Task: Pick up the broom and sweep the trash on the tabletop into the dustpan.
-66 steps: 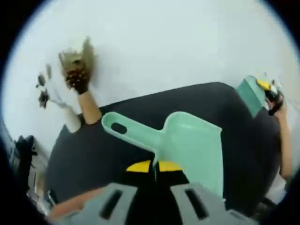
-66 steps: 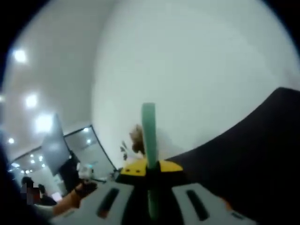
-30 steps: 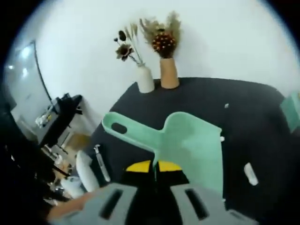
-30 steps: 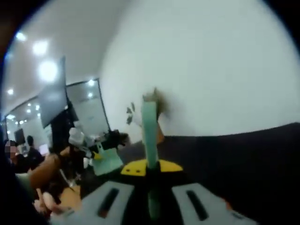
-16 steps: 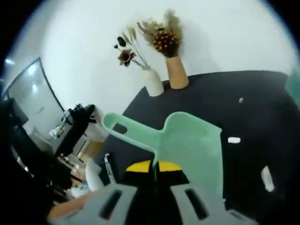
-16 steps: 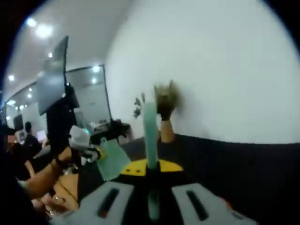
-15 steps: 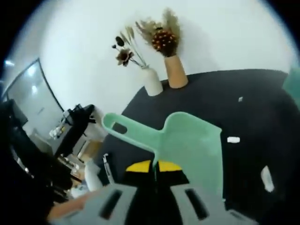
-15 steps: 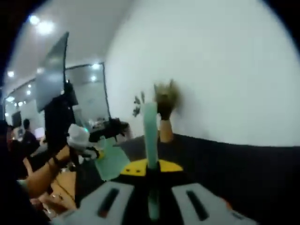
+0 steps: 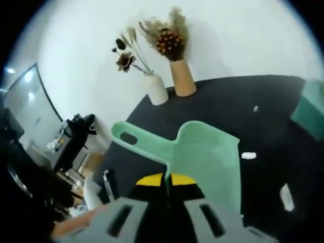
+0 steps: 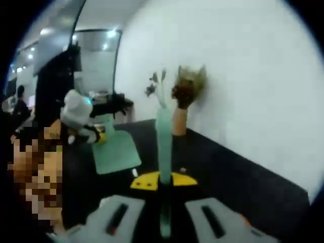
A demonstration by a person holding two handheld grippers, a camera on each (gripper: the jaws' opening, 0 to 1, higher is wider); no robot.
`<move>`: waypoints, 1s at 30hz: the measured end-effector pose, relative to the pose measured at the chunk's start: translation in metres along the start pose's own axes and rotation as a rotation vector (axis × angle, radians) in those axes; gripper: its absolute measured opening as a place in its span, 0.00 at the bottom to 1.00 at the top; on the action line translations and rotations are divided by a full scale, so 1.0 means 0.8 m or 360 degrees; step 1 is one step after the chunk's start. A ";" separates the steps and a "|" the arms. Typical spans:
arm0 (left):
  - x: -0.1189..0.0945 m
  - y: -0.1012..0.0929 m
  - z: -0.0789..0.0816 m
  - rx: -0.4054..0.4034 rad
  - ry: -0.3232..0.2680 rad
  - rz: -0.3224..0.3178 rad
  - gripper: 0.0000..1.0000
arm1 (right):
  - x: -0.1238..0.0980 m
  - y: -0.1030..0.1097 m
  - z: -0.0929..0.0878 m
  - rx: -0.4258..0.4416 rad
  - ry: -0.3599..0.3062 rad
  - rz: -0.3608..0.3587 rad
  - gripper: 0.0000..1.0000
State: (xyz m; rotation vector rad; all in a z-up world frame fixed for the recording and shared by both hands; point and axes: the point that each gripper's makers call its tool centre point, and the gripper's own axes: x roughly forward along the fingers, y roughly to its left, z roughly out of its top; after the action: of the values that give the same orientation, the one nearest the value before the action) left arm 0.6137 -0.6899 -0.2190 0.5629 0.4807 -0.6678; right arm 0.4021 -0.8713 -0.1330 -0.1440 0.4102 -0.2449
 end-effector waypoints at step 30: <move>0.023 0.016 -0.017 -0.0004 0.0030 0.0043 0.05 | 0.122 0.065 -0.001 -0.0031 0.0076 -0.0262 0.06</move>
State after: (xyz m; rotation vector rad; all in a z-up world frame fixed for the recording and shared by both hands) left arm 0.6318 -0.6812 -0.2357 0.5731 0.4908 -0.6365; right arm 0.4997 -0.8472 -0.1800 -0.1916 0.4489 -0.4070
